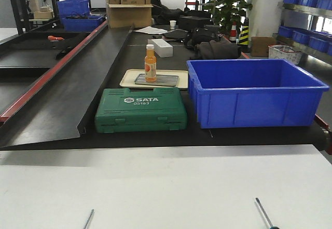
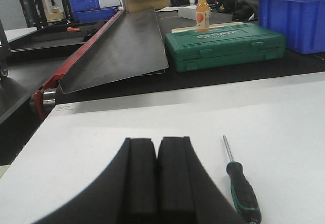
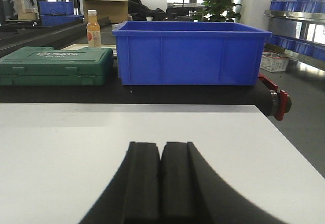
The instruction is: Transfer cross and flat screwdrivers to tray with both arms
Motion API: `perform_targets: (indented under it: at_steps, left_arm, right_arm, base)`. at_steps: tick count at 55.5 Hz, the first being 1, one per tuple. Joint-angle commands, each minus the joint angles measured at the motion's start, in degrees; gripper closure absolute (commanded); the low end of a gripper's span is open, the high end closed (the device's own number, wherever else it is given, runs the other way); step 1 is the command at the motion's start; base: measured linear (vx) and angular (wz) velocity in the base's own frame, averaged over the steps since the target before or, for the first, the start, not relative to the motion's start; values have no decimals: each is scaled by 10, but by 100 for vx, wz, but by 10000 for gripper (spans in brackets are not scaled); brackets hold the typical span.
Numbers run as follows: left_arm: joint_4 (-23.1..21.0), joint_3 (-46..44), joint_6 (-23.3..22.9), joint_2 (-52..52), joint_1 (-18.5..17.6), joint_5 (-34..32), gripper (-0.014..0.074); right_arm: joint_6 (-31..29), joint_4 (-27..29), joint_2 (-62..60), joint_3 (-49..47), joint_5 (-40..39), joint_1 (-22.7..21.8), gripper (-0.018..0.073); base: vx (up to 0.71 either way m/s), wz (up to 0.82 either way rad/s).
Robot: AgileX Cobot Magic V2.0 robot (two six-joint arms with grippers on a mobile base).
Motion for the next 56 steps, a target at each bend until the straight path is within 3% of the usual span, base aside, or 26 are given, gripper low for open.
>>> perform_targets:
  at_steps: [1,21,29,42,50,54,56]
  left_arm:
    - [-4,-16,-4,-7,0,-47,596]
    - [-4,-16,-4,-7,0,-47,596]
    - [0,-16,48,-7,0,-33,596]
    - [0,-16,51,-7,0,-31,596]
    - [0,-17,54,-7,0,-50,596]
    - [0,-18,54,-7,0,-105,596]
    - [-20,-22,24,-7,0,-146,596]
  right_arm:
    - [-1,-4,-3,4,-50,-4,567]
    - [-1,-4,-3,4,-53,-4,567]
    - [-1,-4,-3,4,-53,-4,567]
    - [-1,-4,-3,4,-53,-4,567]
    - [-1,-4,-3,4,-59,-4,567]
    - [-1,-4,-3,4,-84,-4,567]
    - [-1,-4,-3,1,-109,-4,567]
  base:
    - [0,0]
    - [0,0]
    - [0,0]
    - [0,0]
    - [0,0]
    - [0,0]
    - [0,0]
